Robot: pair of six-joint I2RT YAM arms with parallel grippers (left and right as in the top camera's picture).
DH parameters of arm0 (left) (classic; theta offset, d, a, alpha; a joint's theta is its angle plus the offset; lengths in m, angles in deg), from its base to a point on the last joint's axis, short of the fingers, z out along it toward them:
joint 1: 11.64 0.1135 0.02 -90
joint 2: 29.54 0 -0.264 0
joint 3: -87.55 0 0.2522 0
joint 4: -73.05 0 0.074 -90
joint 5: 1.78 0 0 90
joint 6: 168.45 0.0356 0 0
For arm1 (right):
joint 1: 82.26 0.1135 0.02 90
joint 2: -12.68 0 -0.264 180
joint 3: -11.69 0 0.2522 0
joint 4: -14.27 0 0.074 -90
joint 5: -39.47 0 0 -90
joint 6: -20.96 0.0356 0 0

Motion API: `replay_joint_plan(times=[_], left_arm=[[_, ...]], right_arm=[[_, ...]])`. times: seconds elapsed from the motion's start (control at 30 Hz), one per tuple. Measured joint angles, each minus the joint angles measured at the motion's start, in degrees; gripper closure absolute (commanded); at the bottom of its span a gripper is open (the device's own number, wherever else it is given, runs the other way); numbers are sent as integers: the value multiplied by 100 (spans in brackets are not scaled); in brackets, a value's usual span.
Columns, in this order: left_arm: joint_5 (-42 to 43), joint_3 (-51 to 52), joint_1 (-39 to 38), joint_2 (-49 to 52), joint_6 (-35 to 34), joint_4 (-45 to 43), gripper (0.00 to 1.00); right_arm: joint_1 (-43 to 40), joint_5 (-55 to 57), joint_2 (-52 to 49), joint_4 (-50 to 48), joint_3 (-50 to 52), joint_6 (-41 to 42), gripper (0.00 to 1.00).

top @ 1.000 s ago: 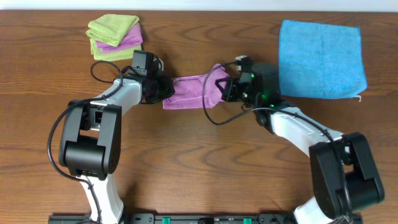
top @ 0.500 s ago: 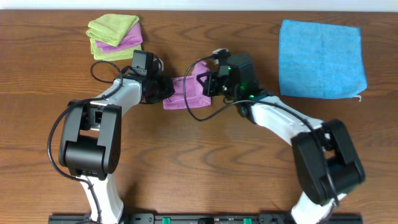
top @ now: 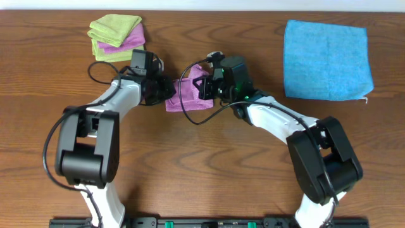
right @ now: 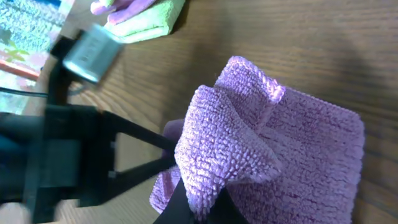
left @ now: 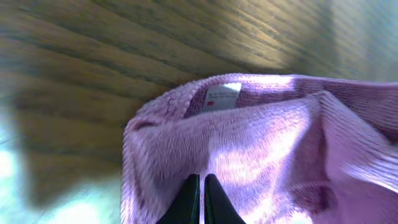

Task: Fold the cloth
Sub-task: 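Move the right gripper leftward toward the left gripper, folding the strip, then press the folded pink cloth down and release with the right gripper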

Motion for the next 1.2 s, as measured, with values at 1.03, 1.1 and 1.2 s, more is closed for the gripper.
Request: replay_joint_plan(times=[1.03,1.1,1.2], left_arm=[[-146,0,688,-896,254,479,94],[-146,0,708,-896,254,479,94],[-146,0,745,-896,254,483,94]], right_arm=[[457,260,-693,17,-638,0,98],[474,264,-693,17,-638,0,95],[498,197,-693,-52,-638,-2,87]])
